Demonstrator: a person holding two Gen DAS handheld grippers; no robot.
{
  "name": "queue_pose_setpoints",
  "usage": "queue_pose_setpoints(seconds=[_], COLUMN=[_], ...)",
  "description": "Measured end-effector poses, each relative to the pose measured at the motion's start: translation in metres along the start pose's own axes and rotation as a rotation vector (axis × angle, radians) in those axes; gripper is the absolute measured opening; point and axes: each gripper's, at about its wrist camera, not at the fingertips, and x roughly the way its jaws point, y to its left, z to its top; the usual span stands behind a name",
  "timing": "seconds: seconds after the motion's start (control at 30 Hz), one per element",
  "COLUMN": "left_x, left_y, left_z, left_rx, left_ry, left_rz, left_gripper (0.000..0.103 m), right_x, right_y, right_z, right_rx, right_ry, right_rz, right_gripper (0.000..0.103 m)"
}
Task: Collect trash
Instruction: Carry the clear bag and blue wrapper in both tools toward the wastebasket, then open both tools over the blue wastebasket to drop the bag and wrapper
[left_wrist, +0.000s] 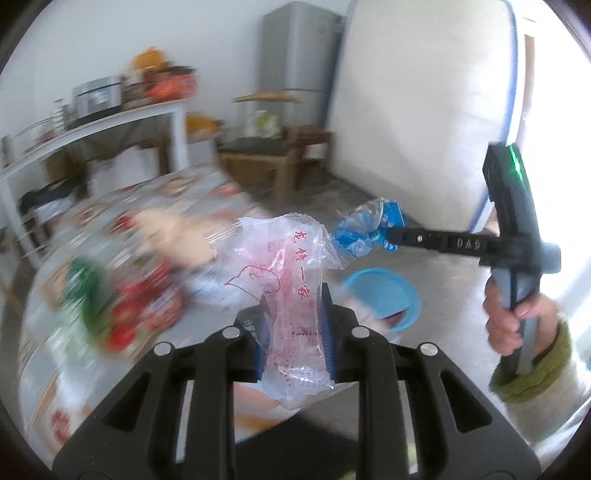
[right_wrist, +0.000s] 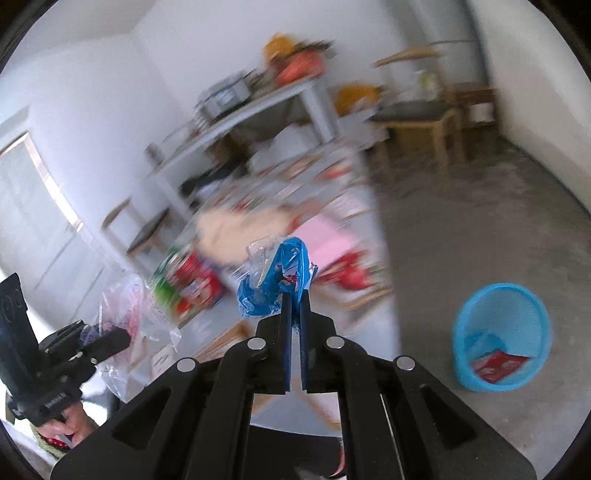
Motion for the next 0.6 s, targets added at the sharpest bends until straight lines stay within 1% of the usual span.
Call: queue_pose_setpoints(seconds=[0.03,0.1,0.13,0.17,0.2,0.23,0.3,0.33,0.4,0.43,0.47,0.53,0.6], left_x=[0.012,0.033,0.051,0.064,0.082,0.107,0.144,0.171,0.207,0.233,0.247,0.282,0.306], left_y=[-0.009,-0.022,-0.030,-0.035,-0.042,-0.050,-0.064,-0.073,-0.089,-0.101,-0.107,-0.127,-0.141], left_z=[0.015,0.035,0.049,0.058,0.067,0.077,0.087,0.091,0.091,0.090,0.088,0.087,0.090], left_rx=[0.006,-0.002,-0.022,-0.042,-0.072,-0.107,-0.151,-0.181,-0.206,-0.216,-0.219,-0.200,-0.185], left_ry=[0.005,0.028,0.054,0.079,0.116,0.169,0.248,0.312,0.403,0.460,0.489,0.537,0.553], left_rz=[-0.054,-0.138,-0.208,-0.252,-0.307,-0.369,-0.427,-0.439,-0.438,-0.447,-0.448,-0.420,-0.413], left_gripper=[0.022,0.022,0.022,0.022,0.022,0.022,0.022,0.022,0.022,0.022,0.022,0.023,0.024], right_x=[-0.013,-0.031,-0.039,-0.044,-0.049,-0.052,-0.051,-0.048,-0.038,-0.032,-0.024,-0.006,0.016], right_y=[-0.016,-0.045,-0.064,-0.077,-0.096,-0.111,-0.138,-0.151,-0.176,-0.188,-0.198,-0.223,-0.246], right_z=[0.001,0.000,-0.002,-0.004,-0.008,-0.013,-0.022,-0.028,-0.038,-0.043,-0.047,-0.053,-0.056], right_rx=[0.027,0.081,0.121,0.148,0.187,0.215,0.275,0.308,0.367,0.394,0.419,0.474,0.516], right_ry=[-0.028,-0.062,-0.074,-0.078,-0.080,-0.079,-0.062,-0.049,-0.018,-0.001,0.016,0.050,0.080], right_rz=[-0.045,-0.120,-0.158,-0.183,-0.225,-0.259,-0.294,-0.302,-0.320,-0.325,-0.326,-0.328,-0.340], right_gripper=[0.004,0.004,0.004,0.004,0.004,0.004,0.004,0.004,0.004,0.004,0.004,0.004,0.004])
